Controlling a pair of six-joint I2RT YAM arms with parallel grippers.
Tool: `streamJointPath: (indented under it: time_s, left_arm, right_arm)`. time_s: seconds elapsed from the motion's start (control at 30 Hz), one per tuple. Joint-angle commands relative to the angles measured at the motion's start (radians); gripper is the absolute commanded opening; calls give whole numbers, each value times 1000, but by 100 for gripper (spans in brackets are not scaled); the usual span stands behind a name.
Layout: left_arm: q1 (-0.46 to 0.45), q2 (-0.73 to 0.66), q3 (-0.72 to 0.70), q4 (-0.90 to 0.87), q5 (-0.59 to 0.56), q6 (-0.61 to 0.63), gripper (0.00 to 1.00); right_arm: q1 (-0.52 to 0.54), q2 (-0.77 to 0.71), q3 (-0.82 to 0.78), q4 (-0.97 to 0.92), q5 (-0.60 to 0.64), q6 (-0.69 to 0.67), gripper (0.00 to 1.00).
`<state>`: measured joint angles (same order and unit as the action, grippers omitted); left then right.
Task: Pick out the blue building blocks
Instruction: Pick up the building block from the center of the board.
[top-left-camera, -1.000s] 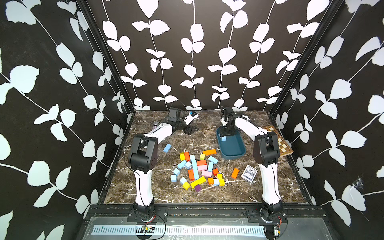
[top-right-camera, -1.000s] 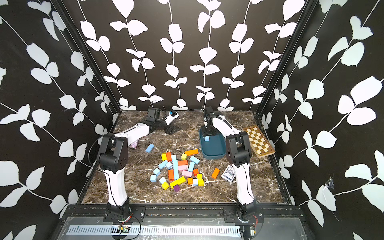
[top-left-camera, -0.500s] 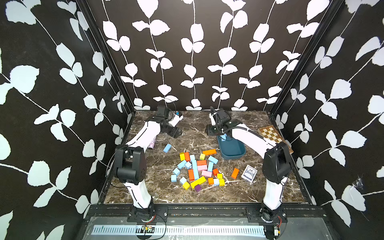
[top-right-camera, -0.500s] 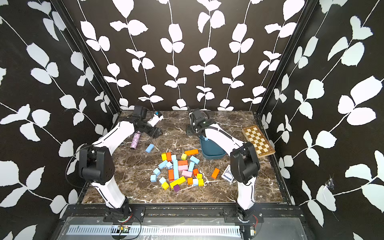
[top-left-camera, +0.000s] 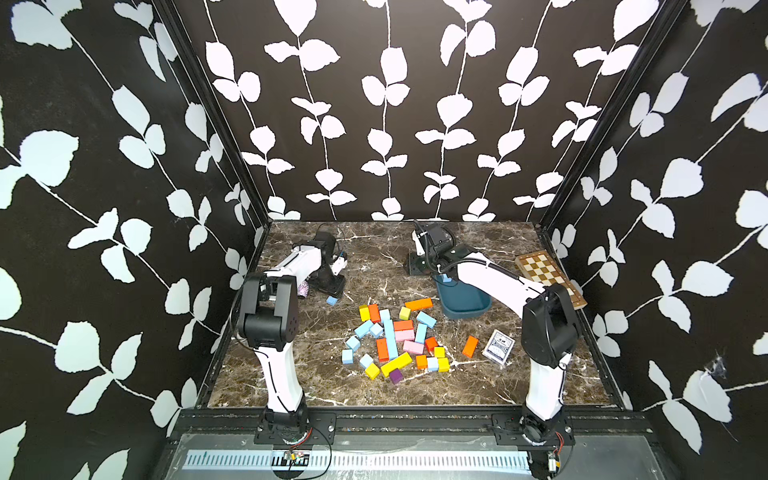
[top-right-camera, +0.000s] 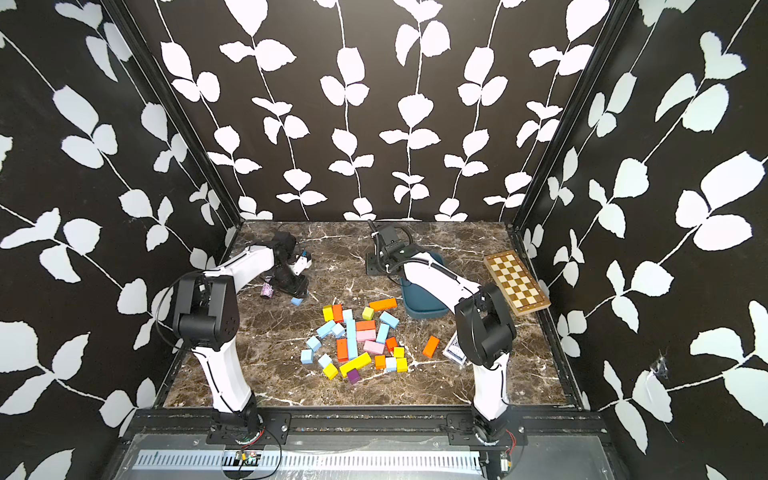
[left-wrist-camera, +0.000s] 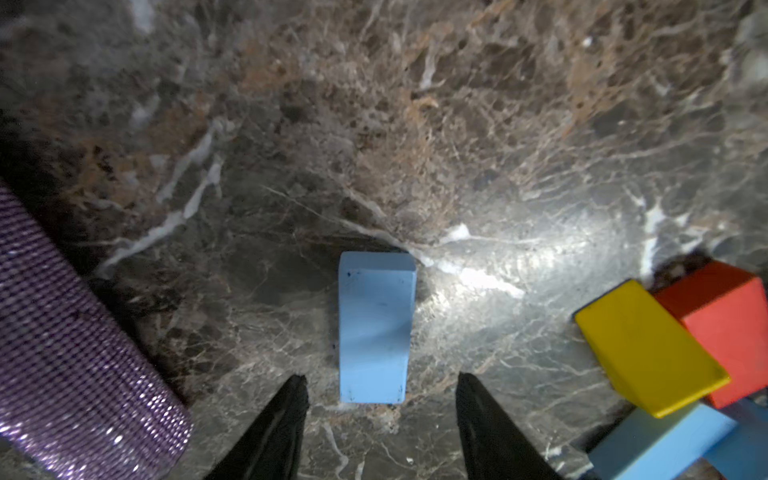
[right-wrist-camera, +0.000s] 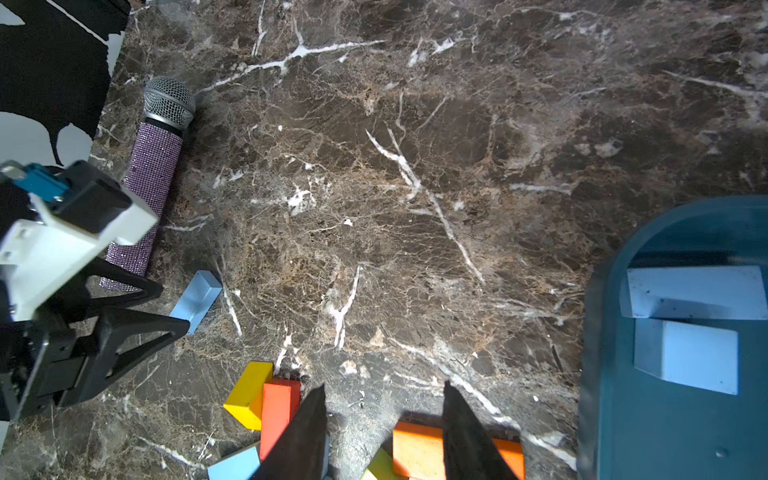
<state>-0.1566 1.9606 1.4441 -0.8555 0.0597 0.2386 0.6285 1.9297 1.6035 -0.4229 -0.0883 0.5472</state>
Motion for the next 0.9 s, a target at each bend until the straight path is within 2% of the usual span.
streamJointPath:
  time_s: [0.0,0.27,0.43,0.57,0.73,0.87]
  left_arm:
    - [-2,15,-2,-28,-19,-19,54]
    - [-3,45,-27,-15,-33,-29,43]
    - [-4,41,-39,5,-32,-17,26]
    - [-4,9,-49,52,29,19,19]
    - [-12,-63,-47,134,136,185,14]
    - [-20,-131,-75,207,380,435,13]
  right_arm:
    - [8,1,-16,18,-2,4,44]
    - [10,-11,-24,18,11,1,43]
    - [10,-21,-23,24,16,-3,43]
    - [9,-27,-18,29,-6,-6,43]
    - [-20,-7,27,-1,-183,-16,43]
    - [-41,31,80,-32,-325,-4,43]
